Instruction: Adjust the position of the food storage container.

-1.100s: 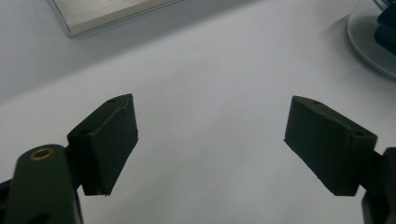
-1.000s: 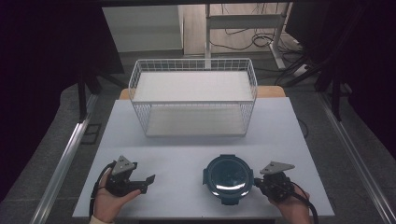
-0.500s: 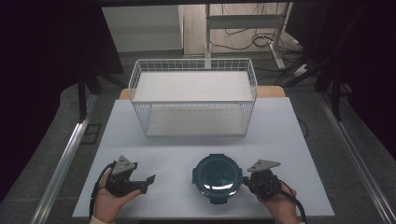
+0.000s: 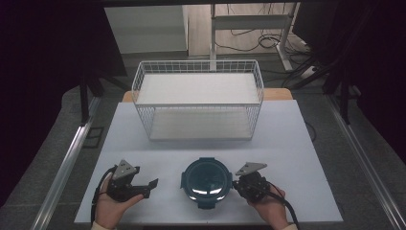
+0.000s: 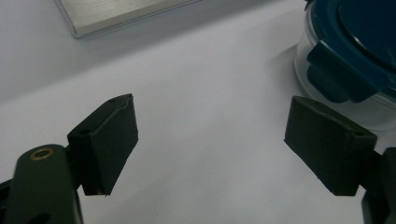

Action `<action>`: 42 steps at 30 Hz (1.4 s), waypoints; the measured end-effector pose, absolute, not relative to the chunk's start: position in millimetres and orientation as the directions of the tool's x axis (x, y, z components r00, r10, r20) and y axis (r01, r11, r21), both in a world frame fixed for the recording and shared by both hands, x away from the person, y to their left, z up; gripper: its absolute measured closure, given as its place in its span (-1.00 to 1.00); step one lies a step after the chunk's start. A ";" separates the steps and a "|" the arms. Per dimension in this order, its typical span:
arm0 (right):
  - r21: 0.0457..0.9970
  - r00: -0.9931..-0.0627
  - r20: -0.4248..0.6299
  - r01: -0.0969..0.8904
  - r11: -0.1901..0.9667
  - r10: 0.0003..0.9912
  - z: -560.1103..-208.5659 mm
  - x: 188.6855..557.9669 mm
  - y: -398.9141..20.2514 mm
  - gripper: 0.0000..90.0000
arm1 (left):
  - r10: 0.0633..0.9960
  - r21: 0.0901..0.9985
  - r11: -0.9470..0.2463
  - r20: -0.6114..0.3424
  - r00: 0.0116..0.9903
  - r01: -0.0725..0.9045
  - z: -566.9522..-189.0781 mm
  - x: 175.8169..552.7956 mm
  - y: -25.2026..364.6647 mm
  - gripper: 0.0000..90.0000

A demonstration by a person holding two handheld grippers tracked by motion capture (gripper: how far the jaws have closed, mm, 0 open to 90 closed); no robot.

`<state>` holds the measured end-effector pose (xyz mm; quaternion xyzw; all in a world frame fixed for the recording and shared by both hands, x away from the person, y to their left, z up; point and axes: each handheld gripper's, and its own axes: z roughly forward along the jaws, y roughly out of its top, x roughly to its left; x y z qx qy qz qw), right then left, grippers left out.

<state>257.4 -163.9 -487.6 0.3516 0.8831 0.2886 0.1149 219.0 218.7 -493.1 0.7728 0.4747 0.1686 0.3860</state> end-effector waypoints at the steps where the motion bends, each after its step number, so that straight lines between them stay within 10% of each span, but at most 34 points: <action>1: 0.588 -0.731 0.000 0.552 0.591 0.683 -487.5 258.5 -161.2 1.00 | 0.864 0.757 -0.251 -0.106 0.493 0.603 -493.0 219.0 218.7 -0.62; 29: 0.722 -0.661 0.061 0.546 0.424 0.748 -471.4 251.7 -220.7 0.98 | 0.863 0.770 -0.209 -0.144 0.484 0.602 -486.9 215.3 223.1 -0.61; 35: 0.775 -0.635 0.090 0.529 0.347 0.767 -471.6 252.9 -228.1 -0.03 | 0.862 0.796 -0.209 -0.123 0.491 0.567 -481.3 211.2 221.2 -0.60; 42: 0.788 -0.664 0.096 0.506 0.350 0.742 -470.7 252.8 -223.2 -0.41 | 0.852 0.792 -0.203 -0.147 0.503 0.576 -478.0 208.6 217.2 -0.63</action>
